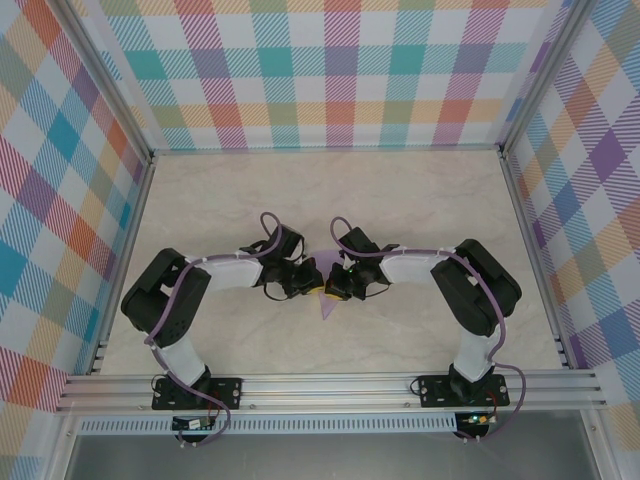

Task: Fold a paper plane with a square sheet of paper (pick it up from the middle)
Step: Third fold the triangle at the center of the table.

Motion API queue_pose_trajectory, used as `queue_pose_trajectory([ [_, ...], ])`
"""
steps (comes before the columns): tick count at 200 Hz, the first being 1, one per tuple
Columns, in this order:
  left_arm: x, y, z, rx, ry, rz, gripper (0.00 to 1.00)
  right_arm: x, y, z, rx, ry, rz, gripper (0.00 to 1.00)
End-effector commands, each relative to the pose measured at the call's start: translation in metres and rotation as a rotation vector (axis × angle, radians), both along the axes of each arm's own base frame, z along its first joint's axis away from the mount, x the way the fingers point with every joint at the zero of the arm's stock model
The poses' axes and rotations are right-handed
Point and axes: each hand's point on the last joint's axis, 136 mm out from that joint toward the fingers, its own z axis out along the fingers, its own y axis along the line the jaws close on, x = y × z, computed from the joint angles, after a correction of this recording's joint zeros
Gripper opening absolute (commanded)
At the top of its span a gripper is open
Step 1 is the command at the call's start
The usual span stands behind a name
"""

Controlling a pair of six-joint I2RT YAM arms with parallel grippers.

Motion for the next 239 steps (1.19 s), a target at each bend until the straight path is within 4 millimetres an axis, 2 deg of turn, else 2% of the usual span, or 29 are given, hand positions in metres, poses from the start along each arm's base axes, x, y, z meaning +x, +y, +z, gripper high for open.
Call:
queue_pose_trajectory([
  [1, -0.003, 0.003, -0.014, 0.065, 0.01, -0.015, 0.0, -0.019, -0.025, -0.033, -0.128, 0.058, -0.006, 0.0],
  [66, -0.002, 0.015, -0.026, 0.151, 0.011, -0.014, 0.0, -0.016, -0.021, -0.024, -0.096, 0.032, -0.005, 0.0],
  [114, -0.017, 0.032, -0.048, 0.264, 0.077, -0.029, 0.0, -0.002, -0.002, 0.009, 0.045, -0.101, 0.053, 0.02],
  [134, -0.026, 0.041, -0.057, 0.319, 0.112, -0.04, 0.0, 0.003, 0.003, 0.015, 0.081, -0.133, 0.074, 0.02],
  [165, -0.028, 0.046, -0.061, 0.353, 0.119, -0.049, 0.0, 0.012, 0.008, 0.025, 0.113, -0.175, 0.083, 0.02],
  [198, -0.029, 0.049, -0.063, 0.379, 0.118, -0.053, 0.0, 0.014, 0.002, 0.015, 0.076, -0.178, 0.078, 0.02],
  [239, -0.031, 0.057, -0.068, 0.431, 0.128, -0.054, 0.0, 0.001, -0.023, -0.008, 0.001, -0.178, 0.066, 0.02],
])
